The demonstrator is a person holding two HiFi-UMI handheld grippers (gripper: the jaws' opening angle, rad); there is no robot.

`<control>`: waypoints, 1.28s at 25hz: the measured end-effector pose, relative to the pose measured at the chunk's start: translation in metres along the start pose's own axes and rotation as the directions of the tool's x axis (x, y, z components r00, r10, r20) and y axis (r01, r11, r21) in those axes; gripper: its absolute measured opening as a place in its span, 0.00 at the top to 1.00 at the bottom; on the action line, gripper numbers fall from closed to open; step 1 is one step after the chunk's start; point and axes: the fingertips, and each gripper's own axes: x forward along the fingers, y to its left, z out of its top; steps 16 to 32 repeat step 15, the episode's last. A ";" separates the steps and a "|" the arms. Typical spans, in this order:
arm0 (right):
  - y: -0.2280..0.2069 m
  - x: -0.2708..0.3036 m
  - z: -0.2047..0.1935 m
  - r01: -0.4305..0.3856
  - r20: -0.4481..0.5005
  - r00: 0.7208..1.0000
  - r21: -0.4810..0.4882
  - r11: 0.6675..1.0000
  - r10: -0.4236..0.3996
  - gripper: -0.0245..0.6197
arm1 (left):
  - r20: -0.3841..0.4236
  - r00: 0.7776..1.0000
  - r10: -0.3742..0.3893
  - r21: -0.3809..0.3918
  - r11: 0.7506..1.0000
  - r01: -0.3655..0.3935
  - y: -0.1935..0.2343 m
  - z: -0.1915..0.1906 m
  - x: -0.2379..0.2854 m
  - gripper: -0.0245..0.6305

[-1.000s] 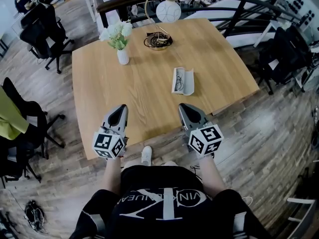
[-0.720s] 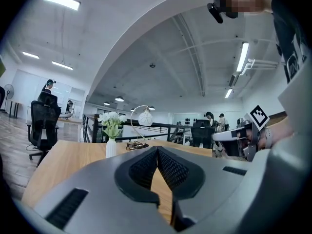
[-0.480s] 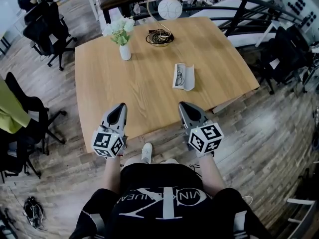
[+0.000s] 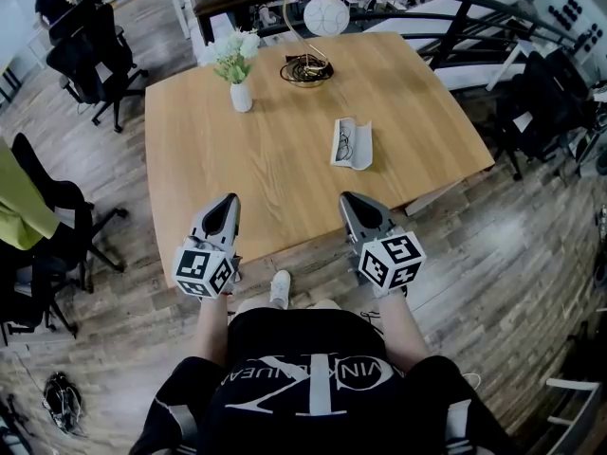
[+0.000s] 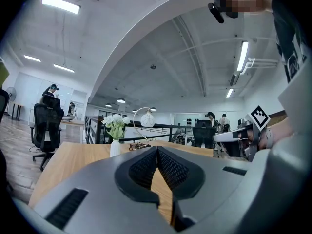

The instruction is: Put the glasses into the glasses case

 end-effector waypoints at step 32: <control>0.002 0.011 -0.007 0.001 -0.018 1.000 0.031 1.000 0.000 0.92 | -0.020 1.000 -0.002 -0.001 1.000 0.002 0.010 -0.005 -0.001 0.93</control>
